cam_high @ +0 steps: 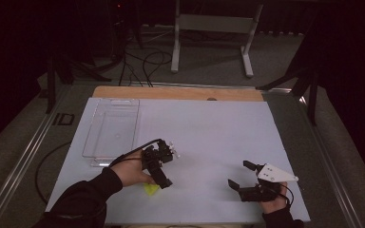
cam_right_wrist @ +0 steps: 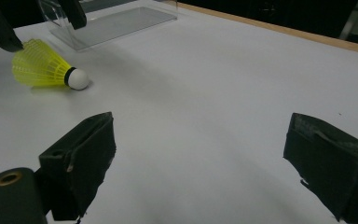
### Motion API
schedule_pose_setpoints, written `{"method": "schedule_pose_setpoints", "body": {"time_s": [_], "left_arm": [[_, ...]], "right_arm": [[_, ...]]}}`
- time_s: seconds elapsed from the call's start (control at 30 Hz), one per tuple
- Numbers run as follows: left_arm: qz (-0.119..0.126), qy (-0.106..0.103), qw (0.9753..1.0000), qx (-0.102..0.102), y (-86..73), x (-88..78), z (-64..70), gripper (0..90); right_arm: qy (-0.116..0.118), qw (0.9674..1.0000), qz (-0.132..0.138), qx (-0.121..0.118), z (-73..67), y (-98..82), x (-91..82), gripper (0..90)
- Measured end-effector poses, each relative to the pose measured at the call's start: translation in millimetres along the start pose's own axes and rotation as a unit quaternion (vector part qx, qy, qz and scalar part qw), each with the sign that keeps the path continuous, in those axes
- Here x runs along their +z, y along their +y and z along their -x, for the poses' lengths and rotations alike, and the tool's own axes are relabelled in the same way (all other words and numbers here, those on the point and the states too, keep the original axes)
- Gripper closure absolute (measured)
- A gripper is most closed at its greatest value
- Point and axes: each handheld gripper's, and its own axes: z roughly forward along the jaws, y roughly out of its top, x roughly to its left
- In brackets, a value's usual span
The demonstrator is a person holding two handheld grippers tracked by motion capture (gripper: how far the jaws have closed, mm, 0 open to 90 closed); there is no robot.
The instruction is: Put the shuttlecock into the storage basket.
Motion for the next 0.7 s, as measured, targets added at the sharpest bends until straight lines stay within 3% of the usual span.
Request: {"method": "schedule_pose_setpoints", "body": {"time_s": [0.33,0.6,0.7], "left_arm": [[-0.026,-0.012,0.9993,-0.025,4.3,19.4,-6.0,22.3],[-0.042,-0.018,0.9978,-0.048,2.9,31.7,-11.2,39.6],[-0.046,-0.019,0.9974,-0.052,3.2,34.5,-11.9,41.6]], "right_arm": [[0.002,1.0,-0.002,0.001,-0.2,-0.2,0.5,9.0],[0.003,1.0,-0.005,0.001,-0.3,-0.4,0.7,9.0],[0.004,1.0,-0.005,0.0,0.0,-0.5,0.7,9.0]]}}
